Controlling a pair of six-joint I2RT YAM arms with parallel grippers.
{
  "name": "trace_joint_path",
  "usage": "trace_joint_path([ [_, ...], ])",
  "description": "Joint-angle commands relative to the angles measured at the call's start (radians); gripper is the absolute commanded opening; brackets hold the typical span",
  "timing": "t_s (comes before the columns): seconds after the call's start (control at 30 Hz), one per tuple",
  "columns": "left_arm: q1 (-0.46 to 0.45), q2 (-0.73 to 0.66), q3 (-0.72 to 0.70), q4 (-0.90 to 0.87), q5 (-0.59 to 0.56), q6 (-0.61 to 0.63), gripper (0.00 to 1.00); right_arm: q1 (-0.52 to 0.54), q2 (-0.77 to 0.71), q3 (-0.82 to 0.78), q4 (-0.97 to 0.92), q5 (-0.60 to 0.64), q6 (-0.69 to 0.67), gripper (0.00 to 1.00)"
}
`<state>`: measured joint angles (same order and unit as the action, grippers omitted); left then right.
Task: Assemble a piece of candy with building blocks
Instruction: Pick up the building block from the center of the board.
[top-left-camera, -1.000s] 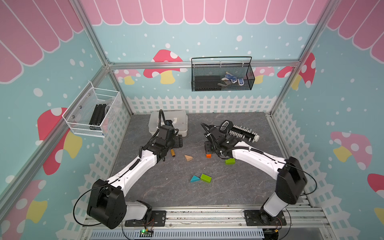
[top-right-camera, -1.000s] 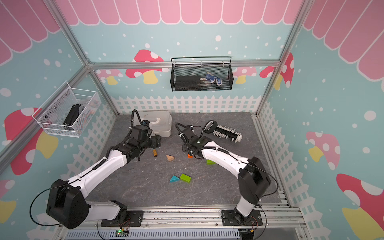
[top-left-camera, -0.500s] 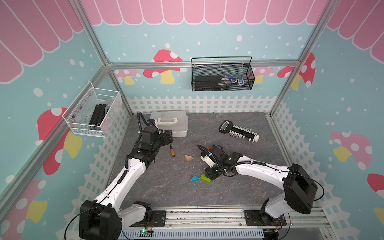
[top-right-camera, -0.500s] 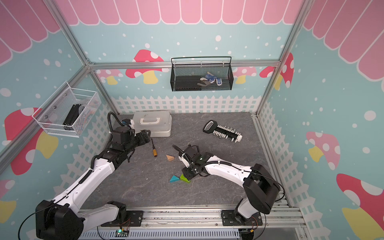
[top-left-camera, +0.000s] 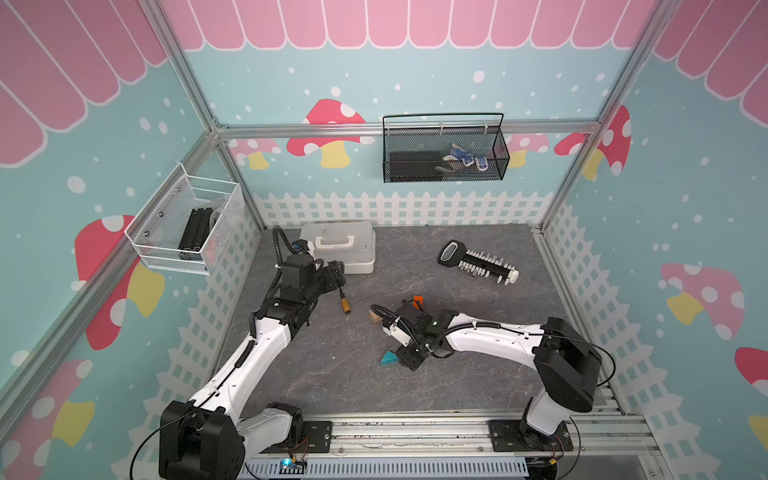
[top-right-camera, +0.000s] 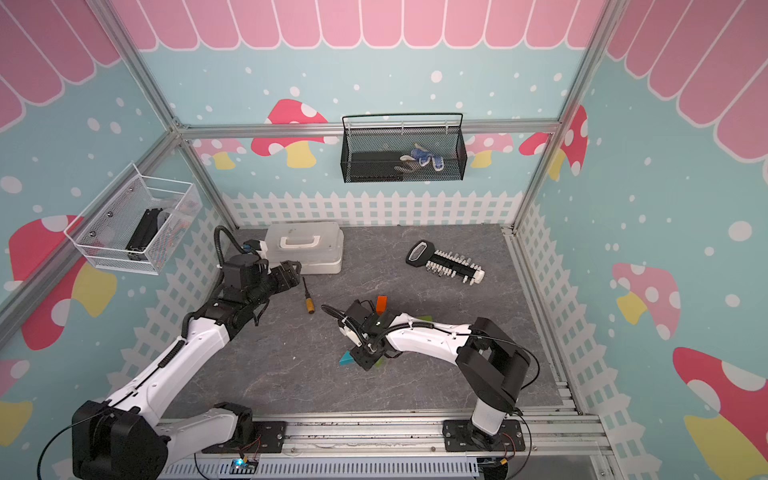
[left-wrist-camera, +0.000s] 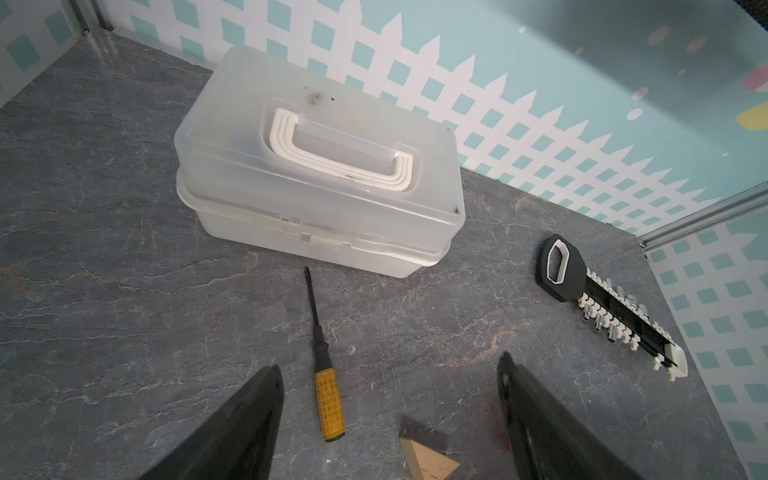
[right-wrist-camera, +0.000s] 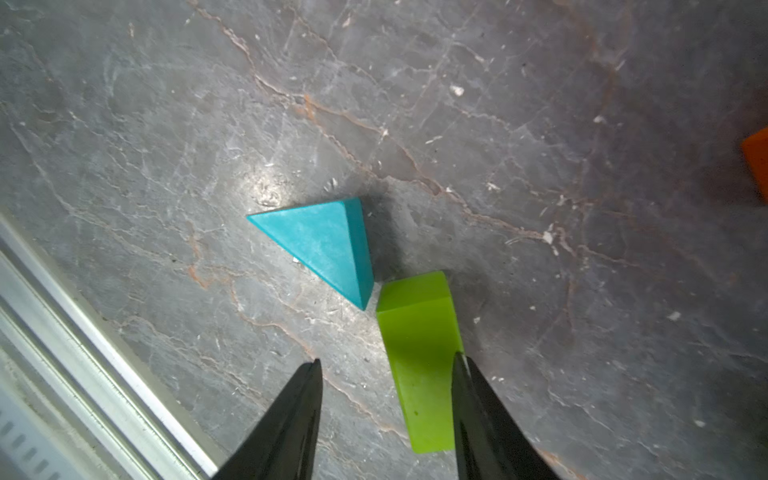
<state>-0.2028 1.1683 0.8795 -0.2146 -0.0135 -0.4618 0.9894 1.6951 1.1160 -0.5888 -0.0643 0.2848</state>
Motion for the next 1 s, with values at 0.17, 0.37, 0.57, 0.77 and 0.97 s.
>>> trace_joint_path([
  [0.17, 0.006, -0.013, -0.010, 0.008, 0.010, -0.013, 0.85, 0.009, 0.003, 0.035, -0.037, 0.064, -0.046, 0.50],
  [0.37, 0.008, -0.009, -0.013, 0.006, 0.008, -0.012, 0.85, 0.011, 0.053, 0.042, -0.068, 0.068, -0.052, 0.50],
  [0.57, 0.009, 0.002, -0.008, 0.006, 0.014, -0.016, 0.85, 0.011, 0.076, 0.033, -0.052, 0.068, -0.050, 0.50],
  [0.77, 0.011, 0.007, -0.007, 0.007, 0.017, -0.015, 0.85, 0.012, 0.079, 0.036, -0.039, 0.097, -0.038, 0.44],
  [0.97, 0.011, 0.011, -0.007, 0.006, 0.017, -0.013, 0.85, 0.012, 0.087, 0.048, -0.046, 0.103, -0.039, 0.40],
])
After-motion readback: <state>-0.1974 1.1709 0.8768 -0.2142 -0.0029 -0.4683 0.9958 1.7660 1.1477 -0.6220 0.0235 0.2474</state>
